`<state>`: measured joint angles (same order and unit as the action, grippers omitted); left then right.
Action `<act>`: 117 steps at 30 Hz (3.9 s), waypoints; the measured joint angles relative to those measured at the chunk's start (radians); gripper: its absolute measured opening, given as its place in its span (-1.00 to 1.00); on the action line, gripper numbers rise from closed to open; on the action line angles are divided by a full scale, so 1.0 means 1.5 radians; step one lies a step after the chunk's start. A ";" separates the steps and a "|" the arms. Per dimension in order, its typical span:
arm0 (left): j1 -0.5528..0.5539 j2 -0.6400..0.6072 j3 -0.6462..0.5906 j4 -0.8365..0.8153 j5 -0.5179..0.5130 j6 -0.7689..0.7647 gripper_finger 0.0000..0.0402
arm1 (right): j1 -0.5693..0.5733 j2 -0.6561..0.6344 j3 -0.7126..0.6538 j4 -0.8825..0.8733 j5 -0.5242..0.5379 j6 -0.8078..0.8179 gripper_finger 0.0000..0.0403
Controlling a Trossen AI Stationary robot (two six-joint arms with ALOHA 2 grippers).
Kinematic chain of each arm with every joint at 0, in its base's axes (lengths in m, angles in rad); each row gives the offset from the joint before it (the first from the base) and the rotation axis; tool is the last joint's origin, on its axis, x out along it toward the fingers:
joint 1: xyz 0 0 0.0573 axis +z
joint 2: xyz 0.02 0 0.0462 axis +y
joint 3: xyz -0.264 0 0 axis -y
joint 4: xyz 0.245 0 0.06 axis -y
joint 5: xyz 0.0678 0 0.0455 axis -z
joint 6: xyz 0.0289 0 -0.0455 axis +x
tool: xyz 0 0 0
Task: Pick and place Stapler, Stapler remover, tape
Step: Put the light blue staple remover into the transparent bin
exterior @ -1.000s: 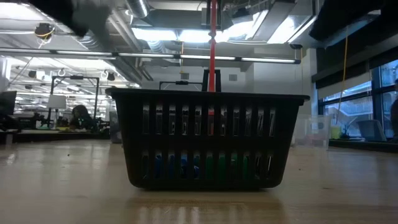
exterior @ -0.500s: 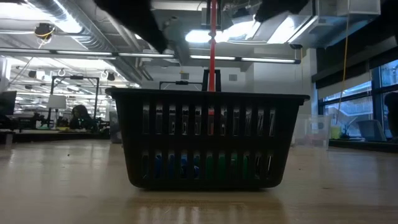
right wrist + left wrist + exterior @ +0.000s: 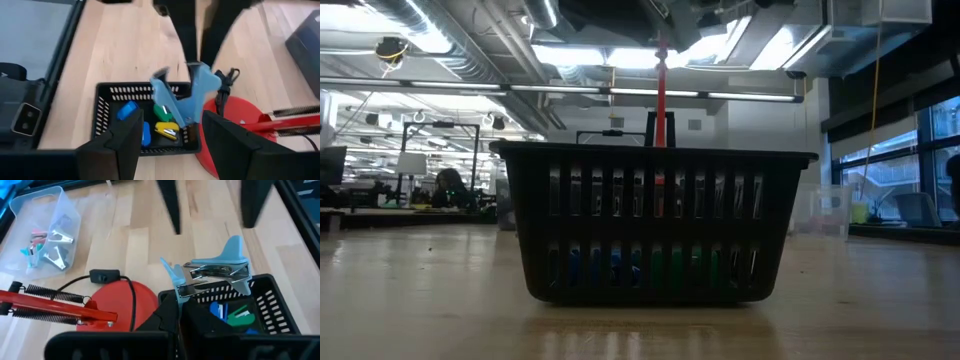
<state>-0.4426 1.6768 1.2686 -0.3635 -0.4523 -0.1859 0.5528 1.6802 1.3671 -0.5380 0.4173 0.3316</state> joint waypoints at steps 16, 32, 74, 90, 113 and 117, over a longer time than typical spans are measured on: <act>0.022 0.000 0.000 0.046 0.000 0.008 -0.99 | 0.000 0.000 0.001 0.027 0.000 0.000 -0.03; 0.022 0.002 0.000 0.042 0.023 0.011 -0.99 | 0.000 0.000 0.001 0.024 0.003 -0.002 -0.97; -0.083 0.001 -0.001 -0.262 0.106 -0.246 -0.32 | -0.236 -0.335 -0.174 -0.436 0.057 0.264 -1.00; -0.083 0.001 -0.001 -0.259 0.106 -0.246 -0.30 | -0.569 -0.358 -0.331 -0.138 -0.092 -0.066 -1.00; -0.083 0.001 -0.001 -0.233 0.107 -0.246 -0.30 | -0.773 -0.185 -0.353 -0.038 -0.247 -0.160 -1.00; -0.083 0.001 -0.001 -0.233 0.107 -0.246 -0.30 | -0.773 -0.176 -0.353 -0.038 -0.251 -0.143 -0.96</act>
<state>-0.5678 1.6783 1.2671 -0.7132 -0.2920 -0.5549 -0.6067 1.4162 0.8379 -0.5952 0.0408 0.1175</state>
